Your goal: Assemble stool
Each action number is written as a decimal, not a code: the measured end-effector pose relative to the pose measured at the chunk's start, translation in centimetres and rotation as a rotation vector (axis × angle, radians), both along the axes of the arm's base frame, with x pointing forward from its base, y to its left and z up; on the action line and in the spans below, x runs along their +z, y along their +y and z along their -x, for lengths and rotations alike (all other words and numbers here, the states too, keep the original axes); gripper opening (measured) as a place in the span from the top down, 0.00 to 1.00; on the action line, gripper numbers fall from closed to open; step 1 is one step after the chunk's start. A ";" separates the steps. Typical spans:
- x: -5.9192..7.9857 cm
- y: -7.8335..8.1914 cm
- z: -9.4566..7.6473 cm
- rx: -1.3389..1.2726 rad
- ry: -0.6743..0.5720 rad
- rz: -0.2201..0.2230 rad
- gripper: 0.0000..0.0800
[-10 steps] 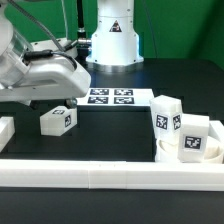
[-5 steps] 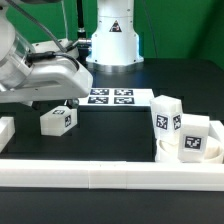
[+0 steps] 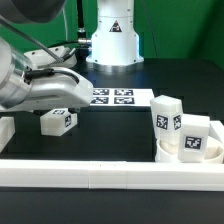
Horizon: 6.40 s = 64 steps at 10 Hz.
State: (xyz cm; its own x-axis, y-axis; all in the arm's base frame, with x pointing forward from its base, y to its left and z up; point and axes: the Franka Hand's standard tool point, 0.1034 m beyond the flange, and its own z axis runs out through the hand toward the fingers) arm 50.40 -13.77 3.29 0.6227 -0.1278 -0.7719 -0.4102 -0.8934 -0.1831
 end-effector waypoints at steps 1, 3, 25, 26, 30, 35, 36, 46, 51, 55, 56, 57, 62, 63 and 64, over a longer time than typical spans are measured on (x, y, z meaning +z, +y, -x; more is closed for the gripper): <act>-0.6 -0.5 0.3 0.037 0.075 0.033 0.19; -2.1 -0.5 -0.7 0.111 0.100 0.091 0.19; 4.3 5.9 -6.7 -0.014 -0.004 0.127 0.59; 4.3 5.9 -6.9 -0.015 -0.014 0.130 0.59; 7.1 7.5 -9.4 -0.061 -0.316 0.239 0.59; 11.2 8.8 -11.0 -0.147 -0.564 0.329 0.59; 11.2 8.8 -11.9 -0.164 -0.653 0.361 0.59; 15.8 16.9 -12.3 -0.314 -0.932 0.439 0.59; 16.0 18.9 -13.2 -0.380 -1.061 0.459 0.59; 14.5 25.4 -12.1 -0.529 -1.215 0.450 0.59; 13.6 25.9 -11.7 -0.510 -1.211 0.454 0.59; 13.1 25.7 -11.6 -0.490 -1.211 0.458 0.59; 12.0 23.8 -10.5 -0.228 -1.125 0.453 0.59; 11.8 23.4 -10.4 -0.209 -1.127 0.456 0.59; 12.1 22.0 -10.6 -0.264 -1.178 0.473 0.59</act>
Offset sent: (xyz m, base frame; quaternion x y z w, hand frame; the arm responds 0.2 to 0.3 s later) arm 0.0000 0.0000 0.0000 0.0000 0.0000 0.0000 1.0000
